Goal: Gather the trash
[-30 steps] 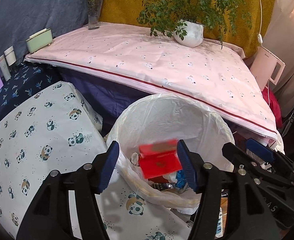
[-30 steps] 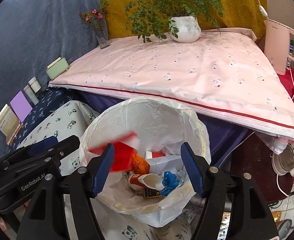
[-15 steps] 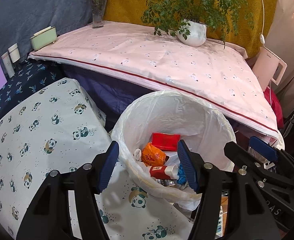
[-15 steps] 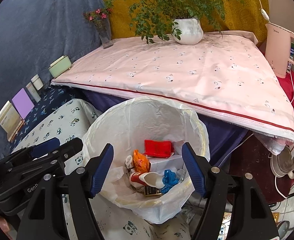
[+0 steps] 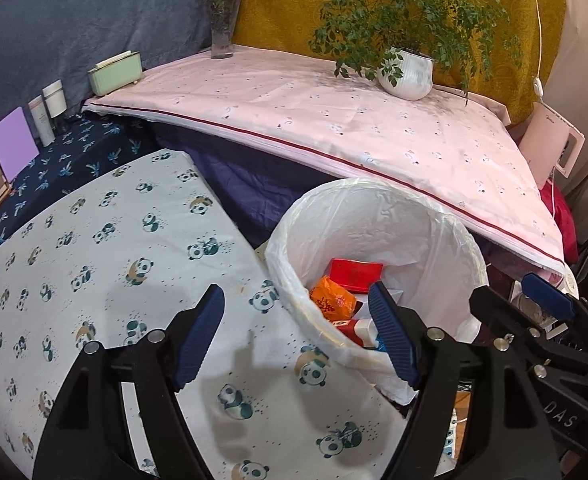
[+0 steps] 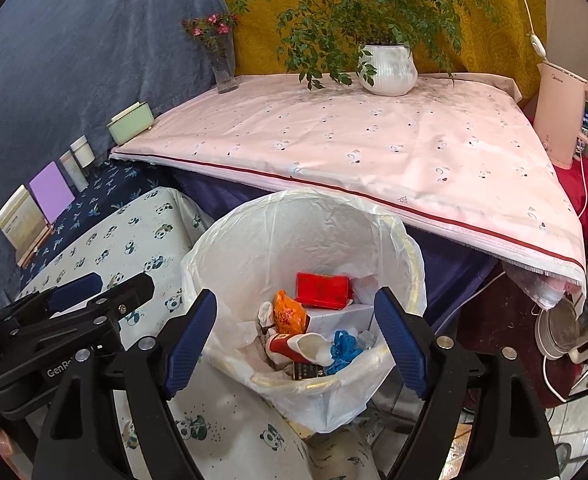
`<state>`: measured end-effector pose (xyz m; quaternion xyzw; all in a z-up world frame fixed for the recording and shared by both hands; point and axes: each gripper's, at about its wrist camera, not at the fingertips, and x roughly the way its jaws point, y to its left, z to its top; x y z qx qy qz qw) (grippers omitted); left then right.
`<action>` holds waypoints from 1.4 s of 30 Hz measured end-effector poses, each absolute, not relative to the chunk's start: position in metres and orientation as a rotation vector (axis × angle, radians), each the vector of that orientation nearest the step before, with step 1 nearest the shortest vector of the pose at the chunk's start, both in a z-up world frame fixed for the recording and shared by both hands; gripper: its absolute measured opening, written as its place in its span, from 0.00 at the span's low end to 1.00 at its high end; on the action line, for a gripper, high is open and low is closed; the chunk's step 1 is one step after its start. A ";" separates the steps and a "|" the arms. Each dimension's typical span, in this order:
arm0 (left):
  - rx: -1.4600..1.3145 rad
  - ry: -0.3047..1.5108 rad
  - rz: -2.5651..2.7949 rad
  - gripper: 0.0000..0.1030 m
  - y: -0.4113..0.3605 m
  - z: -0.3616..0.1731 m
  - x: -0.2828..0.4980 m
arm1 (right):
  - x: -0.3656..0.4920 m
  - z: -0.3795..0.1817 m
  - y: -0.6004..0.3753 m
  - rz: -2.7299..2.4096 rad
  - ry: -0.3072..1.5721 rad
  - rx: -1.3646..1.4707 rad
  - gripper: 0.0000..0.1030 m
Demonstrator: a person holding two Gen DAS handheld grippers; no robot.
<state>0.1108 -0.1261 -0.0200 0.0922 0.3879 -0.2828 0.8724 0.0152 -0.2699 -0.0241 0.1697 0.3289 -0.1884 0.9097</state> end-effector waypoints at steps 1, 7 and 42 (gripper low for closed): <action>0.193 0.809 -0.585 0.72 -0.124 -0.020 0.110 | 0.014 -0.024 -0.268 -0.389 0.681 0.349 0.78; 0.197 0.805 -0.555 0.79 -0.110 -0.021 0.103 | 0.008 -0.026 -0.262 -0.393 0.699 0.346 0.82; 0.206 0.795 -0.435 0.90 -0.089 -0.033 0.073 | -0.013 -0.037 -0.234 -0.382 0.742 0.233 0.94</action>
